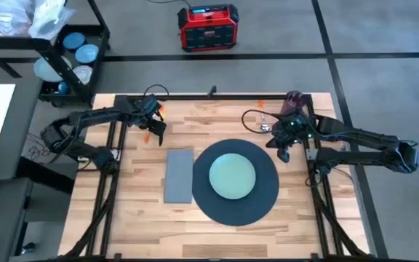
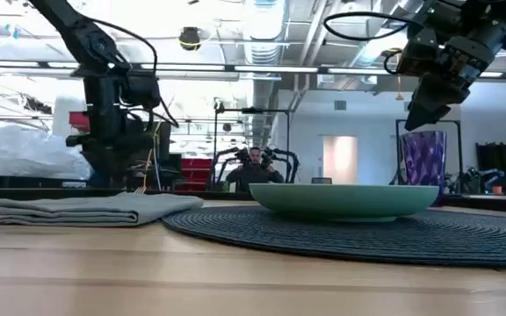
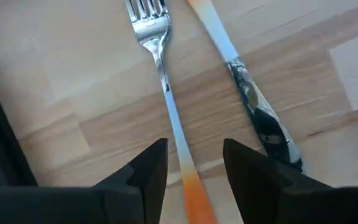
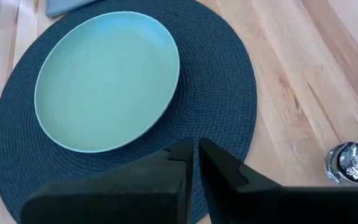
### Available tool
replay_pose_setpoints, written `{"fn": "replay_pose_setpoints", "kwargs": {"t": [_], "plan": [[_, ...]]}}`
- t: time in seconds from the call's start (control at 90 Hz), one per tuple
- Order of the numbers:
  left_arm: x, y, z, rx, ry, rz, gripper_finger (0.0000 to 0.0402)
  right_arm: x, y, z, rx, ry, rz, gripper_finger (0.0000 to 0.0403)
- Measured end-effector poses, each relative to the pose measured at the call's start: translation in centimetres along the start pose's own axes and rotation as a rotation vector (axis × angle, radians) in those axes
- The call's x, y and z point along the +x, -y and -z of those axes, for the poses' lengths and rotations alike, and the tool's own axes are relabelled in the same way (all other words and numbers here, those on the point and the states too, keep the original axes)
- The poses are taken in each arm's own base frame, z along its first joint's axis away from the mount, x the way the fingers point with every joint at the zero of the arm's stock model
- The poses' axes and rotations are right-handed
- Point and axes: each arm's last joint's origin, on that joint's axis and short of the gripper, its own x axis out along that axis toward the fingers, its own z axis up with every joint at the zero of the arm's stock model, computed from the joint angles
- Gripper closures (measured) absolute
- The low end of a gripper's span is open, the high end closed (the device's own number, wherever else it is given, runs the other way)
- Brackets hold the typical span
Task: Set table place
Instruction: Put the orange fork on the gray napkin
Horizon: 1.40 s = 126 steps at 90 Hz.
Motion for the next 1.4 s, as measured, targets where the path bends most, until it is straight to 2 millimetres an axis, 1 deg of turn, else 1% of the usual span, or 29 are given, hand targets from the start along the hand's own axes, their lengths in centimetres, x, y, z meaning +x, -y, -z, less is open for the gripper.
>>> {"fn": "replay_pose_setpoints", "kwargs": {"t": [0.211,0.333,0.478,0.589,0.711,0.844,1.033,1.122,1.278,1.4], "plan": [[1.9,0.6,-0.3,0.029,-0.034,-0.017,0.026,0.0,0.0,0.0,0.0,0.0,0.0,0.0387],[3.0,0.9,-0.8,0.039,-0.017,-0.031,0.026,0.0,-0.1,0.0,-0.002,-0.001,-0.003,0.0387],[4.0,0.8,-0.8,0.055,-0.055,-0.039,0.026,0.1,-0.5,0.0,-0.017,-0.006,-0.022,0.0387],[3.8,0.5,-1.0,0.051,-0.071,-0.034,0.026,0.2,-1.0,0.0,-0.033,-0.012,-0.044,0.0387],[2.9,0.2,-1.5,0.033,-0.048,-0.033,0.026,0.3,-1.3,0.0,-0.029,-0.015,-0.057,0.0387],[2.5,-0.2,-2.4,0.006,-0.008,-0.036,0.026,0.3,-1.4,0.0,-0.034,-0.017,-0.062,0.0387],[3.2,-0.5,-3.0,-0.039,0.025,-0.026,0.026,0.3,-1.4,0.0,-0.034,-0.016,-0.062,0.0387],[3.8,-0.3,-3.0,-0.048,0.01,0.004,0.026,0.3,-1.5,0.0,-0.035,-0.016,-0.063,0.0387],[4.6,0.0,-3.1,-0.047,-0.006,0.002,0.026,0.4,-1.6,0.0,-0.039,-0.017,-0.07,0.0387],[4.7,0.0,-3.1,-0.043,-0.012,0.001,0.0268,0.4,-1.9,0.0,-0.028,-0.021,-0.079,0.0387]]}}
